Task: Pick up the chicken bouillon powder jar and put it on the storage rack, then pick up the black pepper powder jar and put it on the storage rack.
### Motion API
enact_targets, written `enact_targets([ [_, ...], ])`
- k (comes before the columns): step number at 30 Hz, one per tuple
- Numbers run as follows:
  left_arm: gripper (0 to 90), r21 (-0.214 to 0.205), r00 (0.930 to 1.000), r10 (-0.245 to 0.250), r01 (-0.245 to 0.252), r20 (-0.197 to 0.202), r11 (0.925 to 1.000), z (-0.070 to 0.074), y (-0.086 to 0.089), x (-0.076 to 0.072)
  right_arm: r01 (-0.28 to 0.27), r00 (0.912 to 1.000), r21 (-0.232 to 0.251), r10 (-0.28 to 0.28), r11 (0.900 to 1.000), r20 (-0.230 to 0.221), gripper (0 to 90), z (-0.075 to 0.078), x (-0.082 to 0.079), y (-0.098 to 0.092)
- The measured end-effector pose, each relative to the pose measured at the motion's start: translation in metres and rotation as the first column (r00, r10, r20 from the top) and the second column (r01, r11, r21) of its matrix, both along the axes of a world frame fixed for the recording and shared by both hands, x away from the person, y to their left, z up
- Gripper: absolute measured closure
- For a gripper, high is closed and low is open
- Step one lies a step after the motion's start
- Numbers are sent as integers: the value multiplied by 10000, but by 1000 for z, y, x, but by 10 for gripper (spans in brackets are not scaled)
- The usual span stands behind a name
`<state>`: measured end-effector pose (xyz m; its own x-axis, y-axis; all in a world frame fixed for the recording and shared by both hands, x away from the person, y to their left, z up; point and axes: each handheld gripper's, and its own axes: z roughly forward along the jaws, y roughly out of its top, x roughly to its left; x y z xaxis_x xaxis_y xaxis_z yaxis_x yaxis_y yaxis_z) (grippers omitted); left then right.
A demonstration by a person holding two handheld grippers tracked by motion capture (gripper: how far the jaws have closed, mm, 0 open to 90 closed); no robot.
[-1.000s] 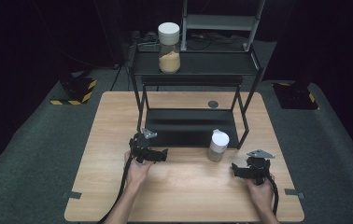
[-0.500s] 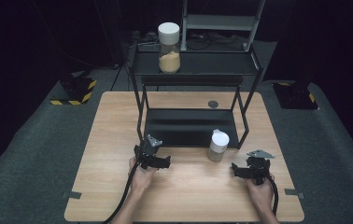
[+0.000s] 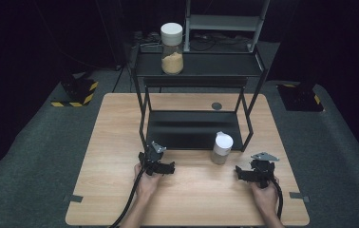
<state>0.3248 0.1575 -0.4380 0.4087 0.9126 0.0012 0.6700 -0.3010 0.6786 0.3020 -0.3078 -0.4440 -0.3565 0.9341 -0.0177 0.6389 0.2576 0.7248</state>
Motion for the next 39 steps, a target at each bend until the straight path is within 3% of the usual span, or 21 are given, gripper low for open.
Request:
enact_targets([
  [7, 32, -236, 9987, 91, -79, 511, 9997, -10, 3, -11, 6, 10000, -2, -6, 10000, -1, 34, 0, 0, 0],
  [30, 56, -288, 9984, 120, -104, 558, 9995, -11, 2, -14, 126, 9999, -21, -126, 9999, -45, 28, 1, 1, 3],
  [34, 56, -300, 9984, 120, -104, 554, 9995, -11, 3, -14, -143, 9991, 18, 143, 9999, -401, 52, 8, 7, 1],
  [39, 56, -305, 9984, 113, -96, 552, 9995, -11, 3, -14, -1086, 9938, 442, 1095, 9931, -176, 43, 13, 5, 0],
])
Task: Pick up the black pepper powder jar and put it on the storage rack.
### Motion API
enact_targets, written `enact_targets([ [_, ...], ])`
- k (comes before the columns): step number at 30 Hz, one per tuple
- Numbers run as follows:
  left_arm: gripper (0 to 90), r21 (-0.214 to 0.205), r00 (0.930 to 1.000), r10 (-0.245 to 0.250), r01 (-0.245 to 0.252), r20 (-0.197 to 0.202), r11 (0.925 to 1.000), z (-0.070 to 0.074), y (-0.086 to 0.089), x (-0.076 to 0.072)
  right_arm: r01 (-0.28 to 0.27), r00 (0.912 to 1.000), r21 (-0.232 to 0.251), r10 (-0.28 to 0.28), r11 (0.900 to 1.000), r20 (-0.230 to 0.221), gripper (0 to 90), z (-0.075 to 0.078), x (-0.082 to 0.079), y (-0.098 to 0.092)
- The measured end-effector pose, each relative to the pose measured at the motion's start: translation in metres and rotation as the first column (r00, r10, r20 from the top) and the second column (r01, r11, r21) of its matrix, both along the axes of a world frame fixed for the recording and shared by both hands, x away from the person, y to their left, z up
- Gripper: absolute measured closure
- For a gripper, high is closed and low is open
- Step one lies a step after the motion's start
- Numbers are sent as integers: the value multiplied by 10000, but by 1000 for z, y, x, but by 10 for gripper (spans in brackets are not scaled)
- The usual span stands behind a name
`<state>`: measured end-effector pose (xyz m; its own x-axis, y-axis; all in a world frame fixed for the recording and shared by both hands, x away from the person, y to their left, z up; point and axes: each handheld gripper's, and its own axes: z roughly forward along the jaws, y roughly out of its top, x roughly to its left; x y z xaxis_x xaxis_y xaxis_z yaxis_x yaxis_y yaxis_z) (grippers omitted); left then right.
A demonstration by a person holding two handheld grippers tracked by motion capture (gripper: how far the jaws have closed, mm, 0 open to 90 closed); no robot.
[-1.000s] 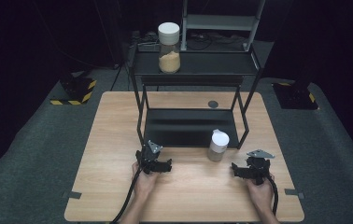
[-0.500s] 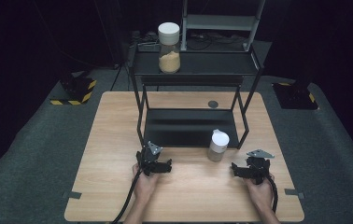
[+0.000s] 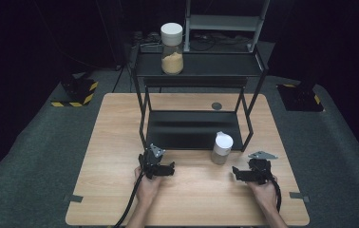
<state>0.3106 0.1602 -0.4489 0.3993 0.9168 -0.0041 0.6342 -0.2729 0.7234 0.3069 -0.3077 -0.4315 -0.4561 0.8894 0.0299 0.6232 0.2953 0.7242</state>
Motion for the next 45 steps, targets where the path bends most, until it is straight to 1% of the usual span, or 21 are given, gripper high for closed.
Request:
enact_targets([
  [2, 56, -1, 10000, -2, 2, 0, 10000, 0, 0, 0, -241, 9997, 82, 240, 9997, 32, 42, 2, 0, 3],
  [5, 57, -3, 10000, -4, 4, -1, 10000, 0, 0, 0, -588, 9983, 371, 588, 9976, 6, 50, 3, 3, 6],
  [6, 56, -3, 10000, -4, 4, -1, 10000, 0, 0, 0, -588, 9983, 371, 588, 9976, 6, 50, 3, 3, 6],
  [7, 56, -4, 10000, -2, 2, -2, 10000, 0, 0, 0, -848, 9963, 554, 852, 9949, -62, 58, 4, 7, 7],
  [10, 56, -12, 10000, -6, 6, -2, 10000, 0, 0, 0, -939, 9955, 653, 945, 9934, -64, 57, 5, 10, 11],
  [11, 57, -14, 10000, -4, 4, -3, 10000, 0, 0, 0, -1013, 9949, 794, 1010, 9917, 72, 60, 6, 12, 14],
  [12, 56, -14, 10000, -4, 4, -3, 10000, 0, 0, 0, -1013, 9949, 794, 1010, 9917, 72, 60, 6, 12, 14],
  [15, 56, -14, 10000, -4, 4, -3, 10000, 0, 0, 0, -1019, 9947, 846, 1003, 9912, 220, 64, 9, 16, 23],
  [22, 56, -14, 10000, -10, 10, -3, 10000, 0, 0, 0, -879, 9960, 1063, 854, 9904, 280, 96, 11, 27, 33],
  [30, 56, -19, 10000, -11, 11, -4, 10000, 0, 0, 0, -922, 9951, 1268, 866, 9876, 487, 146, 7, 36, 40],
  [40, 56, -17, 10000, -14, 14, -3, 10000, 0, 0, 0, -1013, 9934, 1214, 937, 9874, 667, 208, 4, 40, 45],
  [43, 56, -21, 10000, -13, 13, -4, 10000, 0, 0, 0, -1100, 9911, 1130, 1004, 9875, 874, 237, 2, 39, 46],
  [45, 56, -16, 10000, -14, 14, -4, 10000, 0, 0, 0, -1120, 9906, 1116, 1021, 9874, 909, 243, 2, 39, 47],
])
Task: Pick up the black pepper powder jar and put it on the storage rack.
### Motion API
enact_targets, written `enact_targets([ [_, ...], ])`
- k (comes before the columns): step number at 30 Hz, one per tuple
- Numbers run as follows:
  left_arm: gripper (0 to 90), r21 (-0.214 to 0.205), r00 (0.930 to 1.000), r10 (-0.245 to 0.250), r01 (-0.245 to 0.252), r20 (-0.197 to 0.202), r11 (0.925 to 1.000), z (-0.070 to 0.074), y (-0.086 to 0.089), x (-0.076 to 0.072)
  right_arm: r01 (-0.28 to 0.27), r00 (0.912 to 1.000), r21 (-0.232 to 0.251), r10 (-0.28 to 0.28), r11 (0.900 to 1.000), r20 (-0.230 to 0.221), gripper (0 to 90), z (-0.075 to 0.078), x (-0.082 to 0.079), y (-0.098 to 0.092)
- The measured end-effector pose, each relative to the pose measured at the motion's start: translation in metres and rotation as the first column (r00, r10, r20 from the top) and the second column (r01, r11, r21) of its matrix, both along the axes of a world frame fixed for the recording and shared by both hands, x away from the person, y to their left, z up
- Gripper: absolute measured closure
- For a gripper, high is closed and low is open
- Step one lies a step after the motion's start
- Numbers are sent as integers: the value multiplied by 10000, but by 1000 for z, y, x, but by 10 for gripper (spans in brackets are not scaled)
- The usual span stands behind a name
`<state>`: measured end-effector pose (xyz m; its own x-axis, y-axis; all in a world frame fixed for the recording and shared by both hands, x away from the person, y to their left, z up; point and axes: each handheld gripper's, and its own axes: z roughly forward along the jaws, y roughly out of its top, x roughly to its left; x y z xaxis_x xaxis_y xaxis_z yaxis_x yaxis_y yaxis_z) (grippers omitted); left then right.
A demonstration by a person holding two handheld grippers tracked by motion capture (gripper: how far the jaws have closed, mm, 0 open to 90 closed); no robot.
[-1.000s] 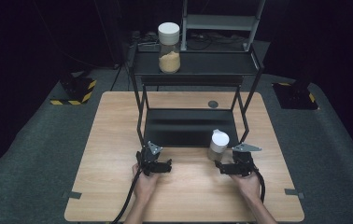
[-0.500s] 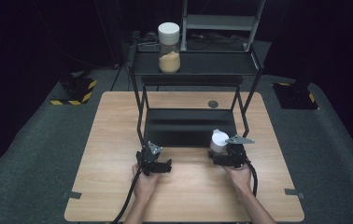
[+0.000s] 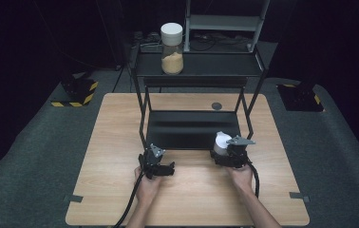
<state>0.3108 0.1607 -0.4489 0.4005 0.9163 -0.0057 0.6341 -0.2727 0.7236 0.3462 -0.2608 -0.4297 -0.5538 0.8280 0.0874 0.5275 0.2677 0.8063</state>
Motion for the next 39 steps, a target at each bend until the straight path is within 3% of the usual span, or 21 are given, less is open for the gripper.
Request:
enact_targets([
  [7, 56, -3, 10000, 1, -1, 0, 10000, 0, 0, 0, -7, 9999, -30, 8, 10000, 101, 277, -2, 1, 3],
  [15, 56, -3, 10000, 1, -1, 1, 10000, 0, 0, 0, -69, 9995, -447, 82, 9990, 298, 298, 0, -1, 8],
  [23, 56, 4, 10000, -2, 2, -1, 10000, 0, 0, 0, -157, 9996, -827, 175, 9964, 207, 304, 8, 2, 12],
  [32, 56, 1, 10000, -1, 1, 3, 10000, 0, 0, 0, -487, 9983, -871, 512, 9950, 265, 305, 36, 6, 6],
  [39, 56, 1, 10000, -2, 2, 3, 10000, 0, 0, 0, -783, 9966, -626, 798, 9950, 224, 306, 62, 14, -3],
])
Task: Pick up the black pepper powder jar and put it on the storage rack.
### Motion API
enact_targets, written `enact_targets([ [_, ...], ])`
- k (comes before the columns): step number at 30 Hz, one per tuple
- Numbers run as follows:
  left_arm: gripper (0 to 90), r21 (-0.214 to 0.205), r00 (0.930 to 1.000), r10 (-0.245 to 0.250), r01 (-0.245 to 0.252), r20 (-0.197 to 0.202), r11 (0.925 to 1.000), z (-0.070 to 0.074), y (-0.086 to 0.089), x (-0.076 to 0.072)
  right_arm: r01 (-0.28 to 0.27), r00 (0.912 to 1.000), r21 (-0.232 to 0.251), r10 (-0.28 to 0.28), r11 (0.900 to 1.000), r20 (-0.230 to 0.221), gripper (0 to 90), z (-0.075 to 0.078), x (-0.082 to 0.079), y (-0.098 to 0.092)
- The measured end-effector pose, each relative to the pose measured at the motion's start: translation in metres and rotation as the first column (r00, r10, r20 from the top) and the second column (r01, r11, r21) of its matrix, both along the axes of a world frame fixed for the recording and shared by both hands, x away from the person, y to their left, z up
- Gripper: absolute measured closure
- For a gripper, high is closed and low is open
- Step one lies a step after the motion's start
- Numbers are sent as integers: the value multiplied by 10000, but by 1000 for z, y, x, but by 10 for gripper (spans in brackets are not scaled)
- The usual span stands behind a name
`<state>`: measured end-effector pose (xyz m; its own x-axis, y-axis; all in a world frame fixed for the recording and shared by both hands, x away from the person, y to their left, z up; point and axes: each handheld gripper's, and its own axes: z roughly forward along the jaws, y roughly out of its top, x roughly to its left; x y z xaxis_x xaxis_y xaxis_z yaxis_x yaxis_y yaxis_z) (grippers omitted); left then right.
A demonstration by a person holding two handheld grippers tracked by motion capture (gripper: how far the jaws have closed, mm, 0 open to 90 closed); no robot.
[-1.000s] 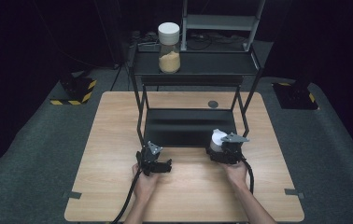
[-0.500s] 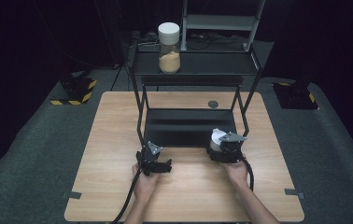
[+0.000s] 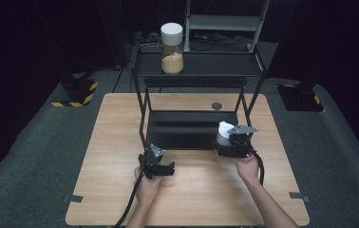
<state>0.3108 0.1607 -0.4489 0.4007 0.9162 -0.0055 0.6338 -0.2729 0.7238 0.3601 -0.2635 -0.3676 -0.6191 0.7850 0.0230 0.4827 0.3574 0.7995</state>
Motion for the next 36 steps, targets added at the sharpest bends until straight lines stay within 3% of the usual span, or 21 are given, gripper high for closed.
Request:
enact_targets([
  [9, 56, -3, 10000, 5, -5, 2, 10000, 0, 0, 0, -313, 9995, 379, 312, 9988, 24, 306, 28, 8, -7],
  [14, 56, 0, 10000, 2, -2, 1, 10000, 0, 0, 0, -452, 9989, 303, 447, 9985, 147, 306, 45, 10, -8],
  [36, 56, -26, 10000, 27, -27, 4, 10000, 0, 0, 0, -1355, 9899, 288, 1341, 9904, 463, 306, 161, 22, -10],
])
